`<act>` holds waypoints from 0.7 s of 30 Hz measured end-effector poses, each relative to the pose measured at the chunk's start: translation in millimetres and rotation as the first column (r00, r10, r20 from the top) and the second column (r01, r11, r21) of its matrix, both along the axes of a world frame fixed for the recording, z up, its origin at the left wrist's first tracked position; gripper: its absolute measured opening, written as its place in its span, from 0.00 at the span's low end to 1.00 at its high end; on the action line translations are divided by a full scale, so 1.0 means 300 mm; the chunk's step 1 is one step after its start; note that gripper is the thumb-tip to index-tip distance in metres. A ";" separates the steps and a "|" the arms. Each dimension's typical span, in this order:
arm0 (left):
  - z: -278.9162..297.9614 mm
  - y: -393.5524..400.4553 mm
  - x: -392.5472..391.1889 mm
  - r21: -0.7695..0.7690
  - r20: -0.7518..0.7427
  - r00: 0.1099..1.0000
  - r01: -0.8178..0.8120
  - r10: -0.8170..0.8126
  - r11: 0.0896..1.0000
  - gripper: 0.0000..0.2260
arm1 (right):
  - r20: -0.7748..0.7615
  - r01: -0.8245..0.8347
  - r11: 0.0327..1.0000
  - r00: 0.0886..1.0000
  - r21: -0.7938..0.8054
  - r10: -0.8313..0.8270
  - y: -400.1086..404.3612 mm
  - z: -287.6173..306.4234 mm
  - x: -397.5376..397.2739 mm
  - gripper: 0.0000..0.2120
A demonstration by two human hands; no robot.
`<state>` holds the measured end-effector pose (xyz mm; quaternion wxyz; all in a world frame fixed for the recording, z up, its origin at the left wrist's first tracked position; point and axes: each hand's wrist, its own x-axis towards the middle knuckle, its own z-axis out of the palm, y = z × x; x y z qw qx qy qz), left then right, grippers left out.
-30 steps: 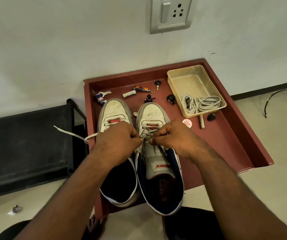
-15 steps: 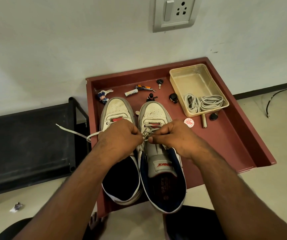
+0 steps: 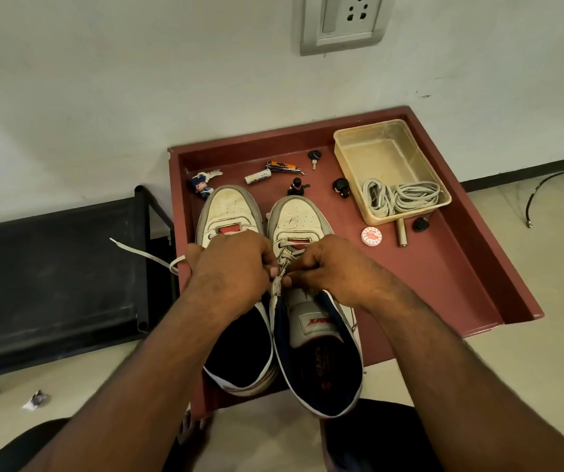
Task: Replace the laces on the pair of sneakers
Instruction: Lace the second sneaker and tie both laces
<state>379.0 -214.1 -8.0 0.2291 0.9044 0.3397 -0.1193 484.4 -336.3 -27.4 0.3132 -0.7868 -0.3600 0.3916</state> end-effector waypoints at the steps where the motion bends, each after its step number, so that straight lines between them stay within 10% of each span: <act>1: 0.001 -0.007 -0.001 0.052 0.014 1.000 0.004 -0.005 0.999 0.08 | -0.011 -0.009 1.000 1.000 -0.009 0.009 0.000 0.000 0.003 0.21; 5: 0.058 0.054 -0.030 0.149 0.076 0.996 -0.061 0.051 0.987 0.05 | -0.063 -0.047 0.999 0.997 -0.020 0.046 -0.005 0.011 0.011 0.01; 12: 0.110 0.453 -0.259 0.381 -0.071 0.918 -0.337 0.391 0.861 0.17 | -0.040 -0.036 0.999 0.999 -0.029 0.035 -0.001 0.014 0.021 0.05; 21: 0.022 -0.019 0.012 0.184 -0.167 0.975 0.175 -0.145 0.967 0.10 | 0.014 -0.040 0.999 0.999 -0.035 0.040 0.004 0.017 0.018 0.17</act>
